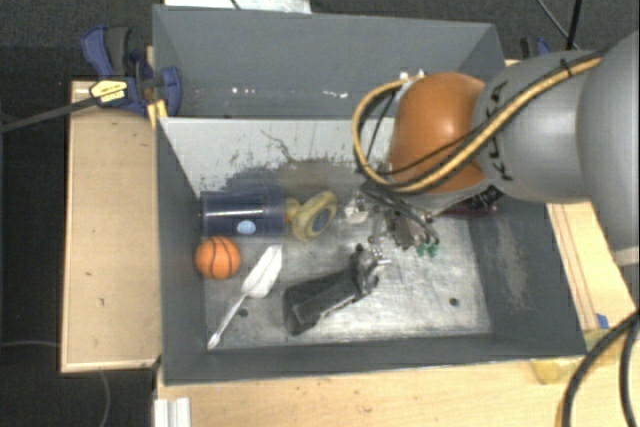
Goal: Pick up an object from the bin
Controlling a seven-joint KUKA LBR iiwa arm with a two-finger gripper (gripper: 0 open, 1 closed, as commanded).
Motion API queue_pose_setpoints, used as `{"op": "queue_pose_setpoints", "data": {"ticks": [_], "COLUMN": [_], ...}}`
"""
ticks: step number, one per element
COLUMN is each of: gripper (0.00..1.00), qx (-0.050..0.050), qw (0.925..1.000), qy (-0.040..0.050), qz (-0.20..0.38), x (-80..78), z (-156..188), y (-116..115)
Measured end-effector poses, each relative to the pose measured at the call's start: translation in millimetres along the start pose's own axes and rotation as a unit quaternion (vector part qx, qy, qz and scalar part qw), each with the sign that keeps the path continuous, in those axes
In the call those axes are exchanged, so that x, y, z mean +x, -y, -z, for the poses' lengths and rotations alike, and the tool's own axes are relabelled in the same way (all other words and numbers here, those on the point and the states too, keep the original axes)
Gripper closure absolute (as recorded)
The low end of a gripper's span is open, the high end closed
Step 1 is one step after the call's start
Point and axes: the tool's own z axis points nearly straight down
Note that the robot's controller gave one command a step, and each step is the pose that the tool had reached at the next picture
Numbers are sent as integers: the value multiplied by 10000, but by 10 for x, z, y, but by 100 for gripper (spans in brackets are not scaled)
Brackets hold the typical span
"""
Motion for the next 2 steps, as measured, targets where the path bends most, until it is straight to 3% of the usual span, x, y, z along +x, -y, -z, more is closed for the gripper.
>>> {"op": "queue_pose_setpoints", "data": {"ticks": [2], "gripper": [100], "qx": [7], "qw": [10000], "qy": [41], "qz": [11], "x": [21], "z": [21], "y": [-7]}}
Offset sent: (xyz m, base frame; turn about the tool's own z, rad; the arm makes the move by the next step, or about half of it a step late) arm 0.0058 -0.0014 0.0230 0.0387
